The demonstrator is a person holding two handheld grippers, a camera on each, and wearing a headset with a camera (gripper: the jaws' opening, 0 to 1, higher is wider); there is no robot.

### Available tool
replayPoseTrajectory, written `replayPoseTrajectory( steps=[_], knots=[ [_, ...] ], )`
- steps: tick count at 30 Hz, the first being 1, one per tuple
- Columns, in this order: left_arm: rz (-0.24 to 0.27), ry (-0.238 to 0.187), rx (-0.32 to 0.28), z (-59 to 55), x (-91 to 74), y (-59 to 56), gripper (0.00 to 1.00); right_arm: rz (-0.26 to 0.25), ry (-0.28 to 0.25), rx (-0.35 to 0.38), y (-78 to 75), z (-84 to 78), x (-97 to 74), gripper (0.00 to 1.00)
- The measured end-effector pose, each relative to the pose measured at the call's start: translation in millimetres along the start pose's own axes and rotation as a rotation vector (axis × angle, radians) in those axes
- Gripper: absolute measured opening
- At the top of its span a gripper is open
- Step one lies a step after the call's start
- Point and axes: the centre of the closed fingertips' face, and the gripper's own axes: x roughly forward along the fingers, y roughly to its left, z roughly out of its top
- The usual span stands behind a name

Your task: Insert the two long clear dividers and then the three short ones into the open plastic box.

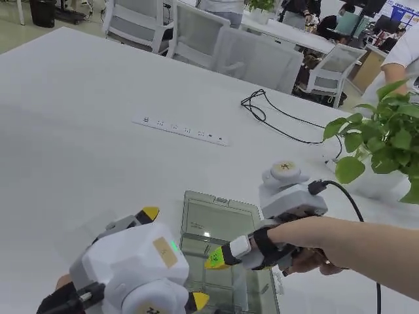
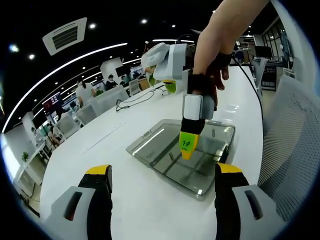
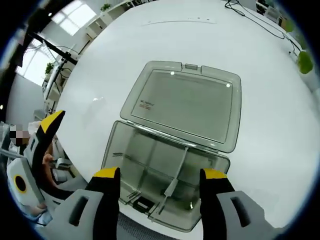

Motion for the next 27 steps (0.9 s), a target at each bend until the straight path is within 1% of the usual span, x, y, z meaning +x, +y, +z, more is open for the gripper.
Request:
replayPoseTrajectory(
  steps=[1,5,8,9,10,11,12,13,14,15,16,18,19,20,21,22,23,24,25,26,27],
  knots=[
    [0.0,0.0,-0.001,0.1,0.2,0.0,0.86,0.005,-0.009,0.005,0.2,1.1,-1.3,0.7],
    [-0.002,0.002,-0.003,-0.1,0.2,-0.1,0.87,0.036,-0.046,0.02,3.5,4.5,-5.8,0.74],
    [-0.004,-0.003,-0.009,0.8,0.1,-0.3,0.87,0.072,-0.08,0.034,9.3,7.4,-9.7,0.78],
    [-0.003,-0.005,-0.011,1.1,0.0,-0.1,0.87,0.075,-0.089,0.036,9.7,8.4,-10.4,0.78],
    [-0.002,-0.006,-0.014,1.2,-0.2,0.0,0.87,0.094,-0.096,0.04,12.5,8.6,-13.4,0.78],
    [-0.003,-0.006,-0.016,1.1,-0.2,0.0,0.87,0.11,-0.124,0.042,15.4,11.4,-15.4,0.79],
    [-0.003,-0.005,-0.017,1.0,-0.3,-0.1,0.87,0.104,-0.127,0.054,14.1,11.0,-17.7,0.79],
    [-0.003,-0.005,-0.018,0.9,-0.3,0.0,0.87,0.127,-0.149,0.051,17.7,13.0,-20.4,0.79],
    [-0.003,-0.005,-0.018,0.8,-0.5,0.1,0.87,0.133,-0.161,0.051,18.3,13.7,-22.3,0.8],
    [-0.003,-0.005,-0.02,0.9,-0.6,0.2,0.87,0.14,-0.164,0.059,19.2,12.2,-24.7,0.8],
    [-0.003,-0.005,-0.021,0.8,-0.6,0.2,0.87,0.158,-0.173,0.061,21.4,12.4,-26.0,0.81],
    [-0.003,-0.003,-0.024,0.4,-0.9,0.4,0.87,0.164,-0.195,0.085,20.9,12.9,-29.3,0.81],
    [-0.003,-0.004,-0.027,0.5,-1.1,0.5,0.87,0.184,-0.213,0.08,23.6,14.7,-31.1,0.82],
    [-0.001,-0.006,-0.039,0.6,-1.3,1.5,0.87,0.18,-0.229,0.087,21.8,14.6,-34.2,0.82],
    [0.001,-0.004,-0.05,-0.3,-1.6,2.5,0.87,0.192,-0.247,0.083,22.7,16.1,-37.1,0.82],
    [0.003,-0.004,-0.053,-0.6,-1.7,3.2,0.87,0.201,-0.282,0.076,23.4,20.2,-39.7,0.82],
    [0.005,-0.005,-0.062,-0.9,-2.0,4.0,0.87,0.196,-0.292,0.091,21.1,19.1,-42.9,0.83],
    [0.004,-0.005,-0.068,-1.0,-2.2,4.0,0.87,0.212,-0.323,0.077,22.7,22.6,-45.3,0.84],
    [0.004,-0.004,-0.073,-1.2,-2.4,4.0,0.87,0.196,-0.333,0.084,19.1,20.2,-48.7,0.84],
    [0.005,-0.004,-0.072,-1.1,-2.5,3.9,0.87,0.202,-0.339,0.081,19.1,19.3,-50.4,0.85],
    [0.004,-0.004,-0.072,-1.1,-2.5,3.6,0.86,0.214,-0.37,0.064,19.6,22.4,-52.4,0.86]
  ],
)
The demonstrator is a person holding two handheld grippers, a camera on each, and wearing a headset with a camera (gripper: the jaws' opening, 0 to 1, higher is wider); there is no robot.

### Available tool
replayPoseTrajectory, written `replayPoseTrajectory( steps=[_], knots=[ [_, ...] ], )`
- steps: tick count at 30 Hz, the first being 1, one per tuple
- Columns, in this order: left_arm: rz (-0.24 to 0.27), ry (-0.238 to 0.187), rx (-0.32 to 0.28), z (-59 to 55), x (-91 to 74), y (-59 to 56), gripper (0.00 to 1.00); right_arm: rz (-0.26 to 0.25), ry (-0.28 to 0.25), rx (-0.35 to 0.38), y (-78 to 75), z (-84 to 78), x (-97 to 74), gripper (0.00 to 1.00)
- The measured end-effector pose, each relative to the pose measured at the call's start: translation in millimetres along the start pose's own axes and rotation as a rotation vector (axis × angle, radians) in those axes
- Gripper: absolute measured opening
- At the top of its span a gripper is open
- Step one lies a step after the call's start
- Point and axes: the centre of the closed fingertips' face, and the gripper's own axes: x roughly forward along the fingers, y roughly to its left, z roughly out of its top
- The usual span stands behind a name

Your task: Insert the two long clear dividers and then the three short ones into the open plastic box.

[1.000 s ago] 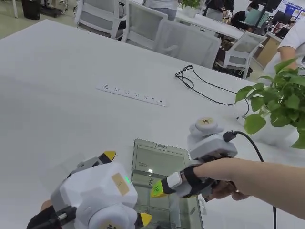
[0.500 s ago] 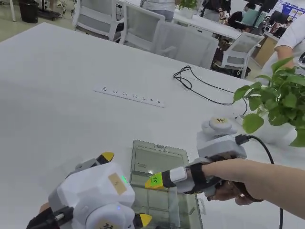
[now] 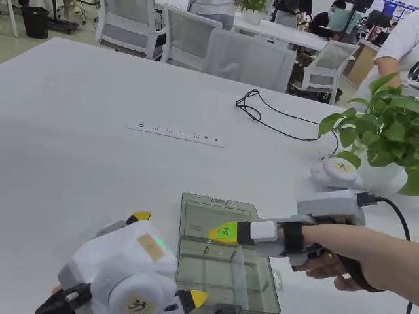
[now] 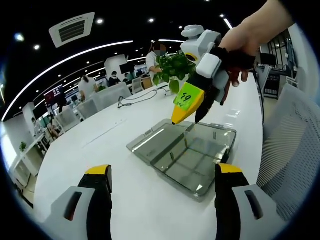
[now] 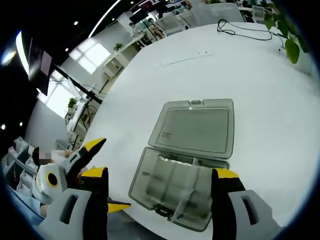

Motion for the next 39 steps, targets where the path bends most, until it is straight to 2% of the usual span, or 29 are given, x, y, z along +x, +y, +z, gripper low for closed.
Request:
replayPoseTrajectory(
  steps=[2,3,6,7,11,13,14,15,18,19,21,24,30,32,33,39],
  knots=[
    [-0.006,0.002,-0.002,-0.7,0.3,-1.5,0.86,-0.004,-0.027,-0.012,-3.0,-0.4,-6.6,0.87],
    [-0.006,0.004,0.0,-1.0,0.4,-1.8,0.86,-0.004,-0.079,-0.055,-4.6,5.1,-9.2,0.87],
    [-0.017,0.001,-0.02,-0.2,-0.2,-4.5,0.86,-0.017,-0.103,-0.109,-10.7,1.9,-15.3,0.91],
    [-0.019,-0.002,-0.023,0.6,-0.7,-4.4,0.86,-0.019,-0.093,-0.108,-12.7,-3.3,-18.1,0.92],
    [-0.028,-0.002,-0.046,0.5,-1.7,-5.1,0.86,-0.02,-0.152,-0.145,-17.9,-5.6,-28.0,0.94],
    [-0.03,0.002,-0.052,-0.4,-2.5,-5.0,0.86,-0.017,-0.171,-0.167,-18.5,-9.7,-31.9,0.97],
    [-0.03,0.002,-0.053,-0.5,-2.8,-4.7,0.86,-0.025,-0.164,-0.167,-20.6,-12.9,-32.6,0.98],
    [-0.033,0.004,-0.06,-0.9,-3.1,-4.9,0.86,-0.016,-0.181,-0.197,-20.5,-14.3,-34.7,0.98],
    [-0.041,0.01,-0.08,-2.1,-3.5,-4.8,0.86,-0.01,-0.216,-0.218,-24.5,-17.7,-39.5,1.0],
    [-0.041,0.013,-0.082,-2.8,-3.7,-4.4,0.86,-0.017,-0.208,-0.211,-27.3,-21.4,-40.9,1.0],
    [-0.047,0.014,-0.094,-3.3,-4.0,-4.4,0.87,-0.017,-0.233,-0.227,-30.4,-23.3,-43.7,1.0],
    [-0.054,0.029,-0.091,-7.8,-4.8,-2.8,0.87,-0.015,-0.241,-0.244,-34.5,-30.0,-46.8,1.0],
    [-0.041,0.06,-0.135,-23.1,-12.3,13.7,0.87,-0.018,-0.288,-0.283,-41.6,-37.8,-56.5,1.0],
    [-0.03,0.071,-0.146,-28.0,-15.2,21.3,0.87,-0.018,-0.283,-0.29,-45.4,-42.3,-59.0,1.0],
    [-0.023,0.082,-0.156,-32.2,-16.5,26.8,0.87,-0.028,-0.253,-0.275,-50.5,-48.2,-59.5,1.0],
    [0.008,0.138,-0.199,-51.2,-21.7,50.8,0.87,-0.038,-0.264,-0.308,-47.8,-59.5,-68.5,1.0]
  ],
)
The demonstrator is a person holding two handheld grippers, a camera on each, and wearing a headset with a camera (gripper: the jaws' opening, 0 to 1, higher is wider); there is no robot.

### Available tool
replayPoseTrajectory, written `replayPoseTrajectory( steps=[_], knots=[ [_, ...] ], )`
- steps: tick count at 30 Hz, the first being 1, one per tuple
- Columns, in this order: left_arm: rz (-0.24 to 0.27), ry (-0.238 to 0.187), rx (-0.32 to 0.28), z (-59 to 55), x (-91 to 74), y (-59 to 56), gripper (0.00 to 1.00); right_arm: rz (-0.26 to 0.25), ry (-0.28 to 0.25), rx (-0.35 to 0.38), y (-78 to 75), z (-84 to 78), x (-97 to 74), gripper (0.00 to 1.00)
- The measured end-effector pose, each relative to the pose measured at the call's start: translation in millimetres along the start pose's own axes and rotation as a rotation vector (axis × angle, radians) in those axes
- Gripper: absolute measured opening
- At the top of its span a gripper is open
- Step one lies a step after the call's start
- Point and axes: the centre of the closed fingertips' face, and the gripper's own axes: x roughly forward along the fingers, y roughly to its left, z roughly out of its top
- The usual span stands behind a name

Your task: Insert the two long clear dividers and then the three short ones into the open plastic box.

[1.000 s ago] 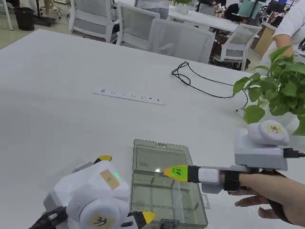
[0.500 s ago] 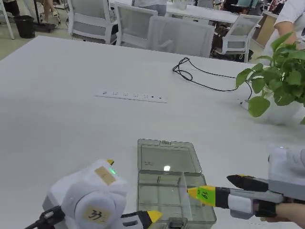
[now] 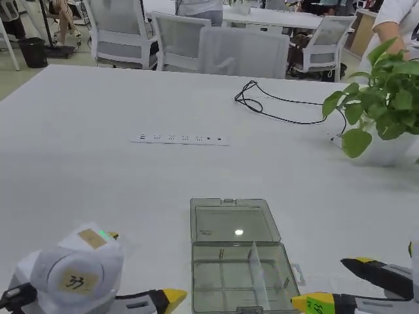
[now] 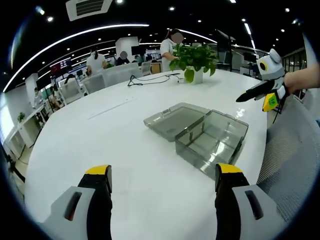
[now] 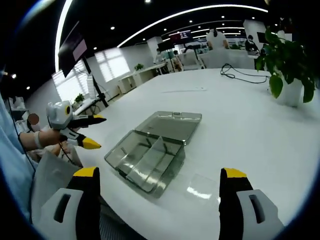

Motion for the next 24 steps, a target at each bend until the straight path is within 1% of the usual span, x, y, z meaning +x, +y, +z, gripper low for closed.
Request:
replayPoseTrajectory(
  steps=[1,2,3,5,6,7,8,9,10,11,12,13,14,15,16,17,18,19,20,22,23,24],
  knots=[
    [-0.005,0.059,-0.03,-11.5,-1.0,3.6,0.87,0.004,-0.005,-0.012,1.8,-0.3,-2.6,1.0],
    [-0.002,0.082,-0.04,-15.9,-0.5,7.0,0.87,-0.003,0.001,-0.02,1.1,-1.6,-3.4,1.0],
    [0.008,0.074,-0.033,-17.0,0.6,13.3,0.87,-0.008,0.003,-0.038,0.2,-2.9,-5.5,1.0],
    [0.015,0.131,-0.044,-29.2,0.1,21.0,0.88,-0.009,0.013,-0.06,0.4,-6.8,-7.7,1.0],
    [0.018,0.142,-0.047,-32.4,0.6,24.3,0.88,-0.011,0.009,-0.064,0.5,-7.6,-8.2,1.0],
    [0.017,0.174,-0.049,-38.9,0.2,26.9,0.87,-0.007,0.009,-0.069,0.9,-8.8,-9.0,1.0],
    [0.015,0.197,-0.051,-44.2,1.1,30.4,0.87,-0.006,0.022,-0.078,1.3,-12.7,-8.9,1.0],
    [0.019,0.196,-0.053,-45.9,2.5,33.8,0.87,-0.012,0.031,-0.084,0.3,-15.6,-9.2,1.0],
    [0.025,0.226,-0.064,-51.0,2.0,36.7,0.86,-0.009,0.029,-0.088,0.7,-17.5,-9.3,1.0],
    [0.025,0.271,-0.075,-58.6,1.0,39.9,0.85,-0.008,0.028,-0.089,0.4,-18.1,-9.4,1.0],
    [0.029,0.262,-0.07,-57.7,3.6,43.6,0.83,-0.009,0.029,-0.085,0.3,-19.3,-8.9,1.0],
    [0.038,0.279,-0.069,-60.9,3.1,47.5,0.83,-0.009,0.026,-0.081,-3.8,-21.5,-9.4,1.0],
    [0.043,0.296,-0.07,-63.2,2.8,51.3,0.83,-0.008,0.029,-0.079,-4.7,-22.9,-8.9,1.0],
    [0.043,0.303,-0.074,-64.3,3.1,53.7,0.83,-0.008,0.036,-0.085,-6.0,-22.9,-8.7,1.0],
    [0.044,0.329,-0.079,-67.2,1.7,57.1,0.82,-0.009,0.029,-0.101,-7.0,-20.7,-8.4,1.0],
    [0.042,0.34,-0.078,-68.3,1.0,58.9,0.8,-0.008,0.028,-0.105,-7.5,-20.1,-9.3,1.0],
    [0.034,0.34,-0.077,-67.7,1.5,61.6,0.78,-0.008,0.027,-0.107,-7.9,-18.7,-9.5,1.0],
    [0.037,0.346,-0.079,-68.2,1.3,64.2,0.77,-0.009,0.024,-0.107,-7.8,-17.5,-9.7,1.0],
    [0.04,0.363,-0.081,-70.4,1.0,67.9,0.77,-0.007,0.018,-0.11,-7.5,-16.0,-9.9,1.0],
    [0.039,0.377,-0.079,-71.8,1.0,71.1,0.76,-0.01,0.02,-0.112,-7.6,-15.7,-10.5,1.0],
    [0.037,0.393,-0.077,-73.6,0.8,73.1,0.75,-0.011,0.019,-0.114,-7.1,-15.1,-11.3,1.0],
    [0.031,0.399,-0.077,-74.0,1.5,74.9,0.74,-0.013,0.019,-0.115,-7.5,-14.8,-11.6,1.0]
  ],
)
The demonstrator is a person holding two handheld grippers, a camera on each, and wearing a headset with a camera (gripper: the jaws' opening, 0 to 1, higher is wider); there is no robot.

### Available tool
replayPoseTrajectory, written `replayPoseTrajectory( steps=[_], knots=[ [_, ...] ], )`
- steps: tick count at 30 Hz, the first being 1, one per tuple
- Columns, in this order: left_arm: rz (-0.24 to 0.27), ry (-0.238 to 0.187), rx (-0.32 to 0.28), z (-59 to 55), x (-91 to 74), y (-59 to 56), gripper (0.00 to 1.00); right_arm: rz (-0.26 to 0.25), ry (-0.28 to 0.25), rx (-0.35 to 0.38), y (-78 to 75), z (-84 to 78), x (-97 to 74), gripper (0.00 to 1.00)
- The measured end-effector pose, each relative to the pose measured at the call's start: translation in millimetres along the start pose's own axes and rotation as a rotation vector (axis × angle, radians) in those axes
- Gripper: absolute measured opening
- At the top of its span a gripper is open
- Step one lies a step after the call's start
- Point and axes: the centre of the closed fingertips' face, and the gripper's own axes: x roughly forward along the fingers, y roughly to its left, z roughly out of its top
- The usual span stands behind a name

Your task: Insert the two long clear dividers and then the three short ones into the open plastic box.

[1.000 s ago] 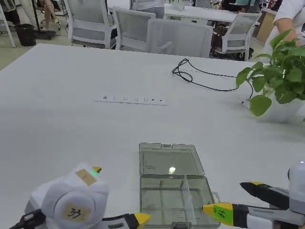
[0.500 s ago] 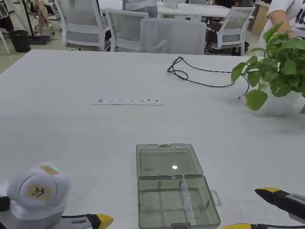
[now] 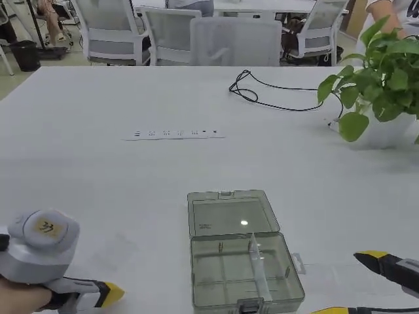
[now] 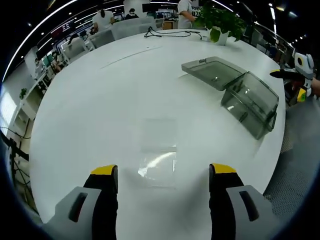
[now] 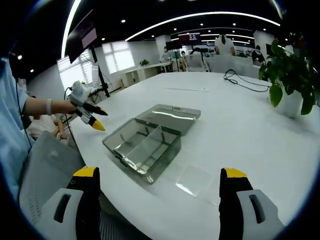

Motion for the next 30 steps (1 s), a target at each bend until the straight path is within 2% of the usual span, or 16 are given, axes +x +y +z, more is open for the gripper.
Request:
replayPoseTrajectory(
  steps=[3,8,10,13,21,25,28,30],
  knots=[
    [-0.002,0.035,0.01,-2.6,2.8,1.6,0.71,-0.004,0.015,-0.002,-0.2,-2.0,-1.7,1.0],
    [-0.022,0.091,-0.004,-7.2,10.5,-1.4,0.67,-0.007,0.01,-0.005,-0.1,-1.7,-2.8,0.99],
    [-0.035,0.091,-0.021,-4.5,12.7,-2.6,0.66,-0.009,0.009,-0.003,-0.4,-1.7,-3.3,0.99],
    [-0.042,0.115,0.001,-2.1,13.4,0.4,0.62,-0.009,0.009,-0.001,-0.5,-2.3,-4.2,0.98],
    [-0.055,0.169,0.028,1.1,11.0,1.4,0.43,-0.015,0.013,0.004,-1.2,-2.7,-4.3,0.96],
    [-0.062,0.194,0.044,1.5,11.9,1.4,0.41,-0.01,0.018,0.003,-3.1,-3.9,-3.4,0.95],
    [-0.068,0.212,0.054,1.8,12.3,2.2,0.33,-0.011,0.023,0.001,-4.3,-4.7,-3.0,0.94],
    [-0.07,0.218,0.057,2.0,13.1,2.8,0.32,-0.007,0.026,0.001,-4.2,-5.3,-2.7,0.93]
  ],
)
